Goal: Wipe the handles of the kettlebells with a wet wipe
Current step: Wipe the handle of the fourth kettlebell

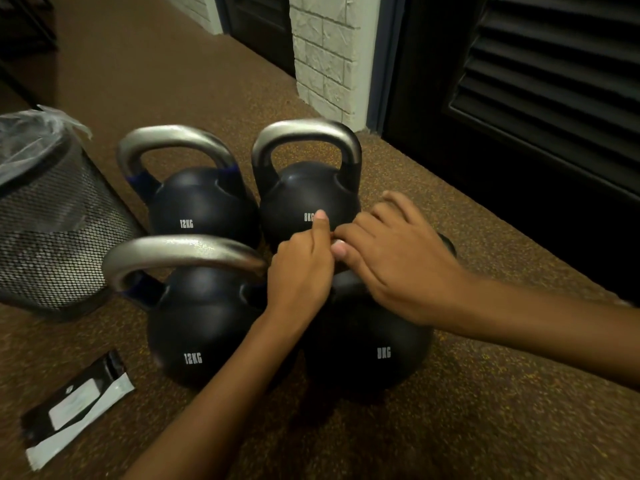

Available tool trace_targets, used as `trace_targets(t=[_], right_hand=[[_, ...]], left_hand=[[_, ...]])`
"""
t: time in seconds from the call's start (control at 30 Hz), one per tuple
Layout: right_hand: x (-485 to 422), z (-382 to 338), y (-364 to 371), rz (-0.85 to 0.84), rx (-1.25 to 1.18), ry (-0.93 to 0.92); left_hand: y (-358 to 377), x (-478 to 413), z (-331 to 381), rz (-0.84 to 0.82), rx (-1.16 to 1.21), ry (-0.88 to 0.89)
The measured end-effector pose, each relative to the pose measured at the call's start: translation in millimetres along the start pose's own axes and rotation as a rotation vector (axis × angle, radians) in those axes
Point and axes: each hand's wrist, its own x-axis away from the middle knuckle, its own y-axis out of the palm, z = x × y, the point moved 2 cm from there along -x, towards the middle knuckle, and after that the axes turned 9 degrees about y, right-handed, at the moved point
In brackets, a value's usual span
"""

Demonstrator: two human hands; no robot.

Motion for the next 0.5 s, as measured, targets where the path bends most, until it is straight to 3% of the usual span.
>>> trace_targets(t=[0.2, 0.37, 0.43, 0.5], right_hand=[[11.3, 27.8, 2.5, 0.052, -0.198, -0.012], [16.3, 53.7, 13.4, 0.059, -0.584, 0.288], [10.7, 54.2, 12.0, -0.007, -0.597, 0.353], [1.9, 46.3, 4.5, -0.088, -0.449, 0.302]], left_hand=[[4.5, 1.2, -2.6, -0.002, 0.017, -0.014], [8.3, 1.4, -4.3, -0.005, 0.02, -0.004], [9.6, 1.2, -5.3, 0.004, 0.01, 0.002], [9.6, 1.6, -4.0, 0.015, 0.002, 0.011]])
